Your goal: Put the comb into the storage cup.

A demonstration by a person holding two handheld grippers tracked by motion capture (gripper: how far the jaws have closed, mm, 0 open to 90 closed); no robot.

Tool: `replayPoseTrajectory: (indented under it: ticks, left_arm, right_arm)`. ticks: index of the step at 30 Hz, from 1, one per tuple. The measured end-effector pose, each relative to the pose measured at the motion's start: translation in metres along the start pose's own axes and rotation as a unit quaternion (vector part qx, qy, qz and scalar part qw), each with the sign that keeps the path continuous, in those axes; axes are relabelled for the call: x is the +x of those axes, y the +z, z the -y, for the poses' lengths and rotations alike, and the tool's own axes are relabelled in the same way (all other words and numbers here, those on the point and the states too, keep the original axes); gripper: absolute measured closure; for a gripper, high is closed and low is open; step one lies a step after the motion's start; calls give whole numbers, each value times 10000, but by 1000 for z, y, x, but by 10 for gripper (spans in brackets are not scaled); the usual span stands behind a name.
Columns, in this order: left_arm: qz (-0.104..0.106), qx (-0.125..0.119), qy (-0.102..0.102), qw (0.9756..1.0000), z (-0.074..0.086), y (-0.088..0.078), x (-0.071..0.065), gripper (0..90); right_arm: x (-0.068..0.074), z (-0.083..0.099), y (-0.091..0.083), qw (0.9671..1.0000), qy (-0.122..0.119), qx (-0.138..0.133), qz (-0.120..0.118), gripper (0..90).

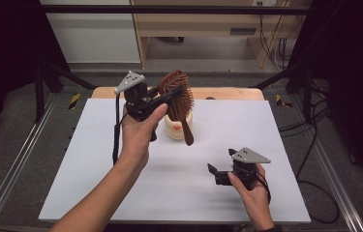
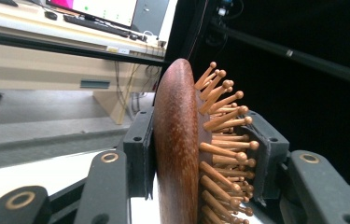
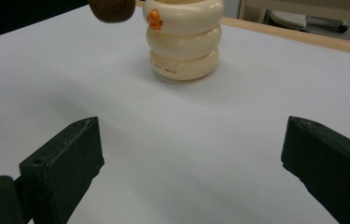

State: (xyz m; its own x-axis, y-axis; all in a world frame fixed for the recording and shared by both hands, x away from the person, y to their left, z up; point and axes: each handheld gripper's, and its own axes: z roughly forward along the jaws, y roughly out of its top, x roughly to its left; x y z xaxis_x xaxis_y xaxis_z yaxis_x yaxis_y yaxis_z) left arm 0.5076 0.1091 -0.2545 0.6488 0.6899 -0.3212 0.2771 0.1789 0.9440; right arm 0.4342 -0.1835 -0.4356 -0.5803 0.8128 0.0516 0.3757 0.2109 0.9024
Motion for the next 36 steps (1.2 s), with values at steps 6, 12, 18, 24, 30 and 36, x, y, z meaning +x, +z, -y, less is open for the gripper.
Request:
replayPoseTrajectory:
  ticks: [6,12,18,24,30,36]
  left_arm:
    - [-63,32,178,9998,-8,11,-5,513]
    - [-218,88,426,9988,-15,20,1,513]
    - [-483,27,576,9972,-23,25,12,512]
    - [-775,-103,607,9951,-32,26,22,512]
    - [-838,-245,581,9945,-36,29,31,512]
    - [-862,-278,576,9942,-36,36,37,512]
  right_arm:
    - [-11,2,-6,9999,11,-27,102,57]
    - [-14,4,-6,9999,27,-11,104,57]
    - [-14,4,-5,10000,-1,17,86,56]
    - [-13,5,-5,10000,-38,26,59,53]
    - [-13,5,-4,10000,-33,21,29,51]
    - [-12,4,-5,10000,-35,-22,-12,52]
